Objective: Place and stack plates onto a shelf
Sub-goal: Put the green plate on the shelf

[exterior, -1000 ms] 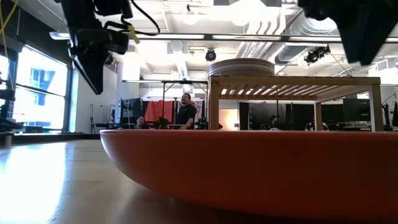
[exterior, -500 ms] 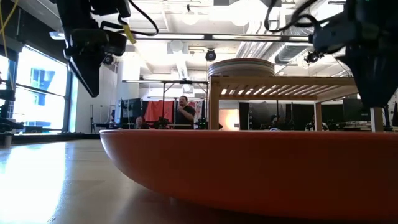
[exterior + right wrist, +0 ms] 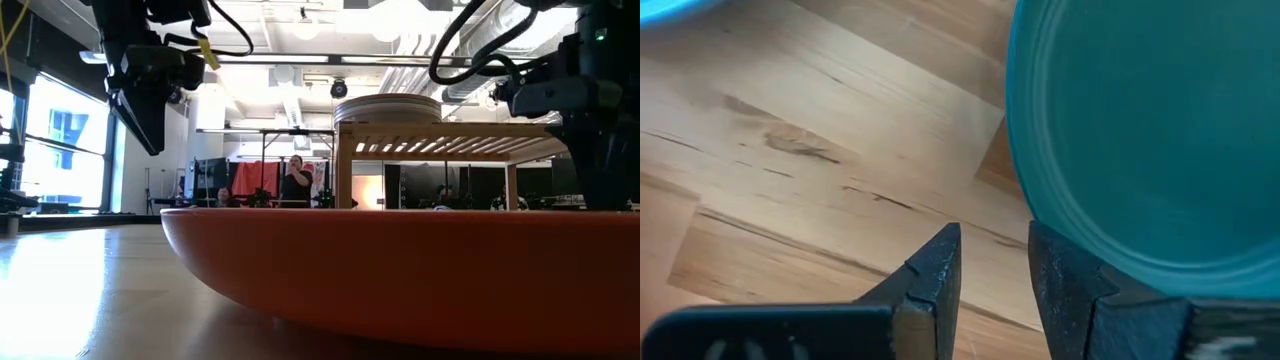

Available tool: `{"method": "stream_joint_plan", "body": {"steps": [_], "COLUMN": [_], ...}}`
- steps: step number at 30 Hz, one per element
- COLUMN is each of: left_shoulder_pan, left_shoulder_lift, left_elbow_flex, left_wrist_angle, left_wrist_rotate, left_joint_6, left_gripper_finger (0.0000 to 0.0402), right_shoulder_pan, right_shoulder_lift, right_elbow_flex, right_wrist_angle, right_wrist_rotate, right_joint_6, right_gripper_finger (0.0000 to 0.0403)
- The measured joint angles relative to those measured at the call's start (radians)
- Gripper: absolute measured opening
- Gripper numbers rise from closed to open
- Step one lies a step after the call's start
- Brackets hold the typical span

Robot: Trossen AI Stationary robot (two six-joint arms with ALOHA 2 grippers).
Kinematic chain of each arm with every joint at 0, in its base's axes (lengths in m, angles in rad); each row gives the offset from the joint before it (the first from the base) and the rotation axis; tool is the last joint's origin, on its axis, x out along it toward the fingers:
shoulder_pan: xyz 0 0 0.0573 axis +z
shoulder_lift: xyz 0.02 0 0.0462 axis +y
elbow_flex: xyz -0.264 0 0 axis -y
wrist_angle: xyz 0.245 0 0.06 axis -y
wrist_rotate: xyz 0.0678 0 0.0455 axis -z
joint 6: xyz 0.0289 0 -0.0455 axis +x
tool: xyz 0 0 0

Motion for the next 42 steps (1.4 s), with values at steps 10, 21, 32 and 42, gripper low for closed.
{"method": "stream_joint_plan", "body": {"steps": [10,21,32,42], "left_shoulder_pan": [0.0,0.0,0.0,0.0], "left_shoulder_lift": [0.0,0.0,0.0,0.0], "left_elbow_flex": [0.0,0.0,0.001,0.001], "left_wrist_angle": [0.022,0.021,0.021,0.02], "left_wrist_rotate": [0.0,-0.001,-0.002,-0.002], "left_joint_6": [-0.001,0.0,0.016,0.019], "left_gripper_finger": [0.0113,0.0113,0.0113,0.0113], "right_shoulder_pan": [0.0,0.0,-0.018,-0.041], "right_shoulder_lift": [0.0,0.0,0.0,0.001], "right_elbow_flex": [0.0,0.0,-0.013,-0.069], "right_wrist_angle": [-0.003,-0.052,-0.044,0.033], "right_wrist_rotate": [0.003,0.013,0.084,0.055], "right_joint_6": [-0.004,-0.006,-0.016,-0.027], "right_gripper_finger": [0.0094,0.0094,0.0094,0.0094]}}
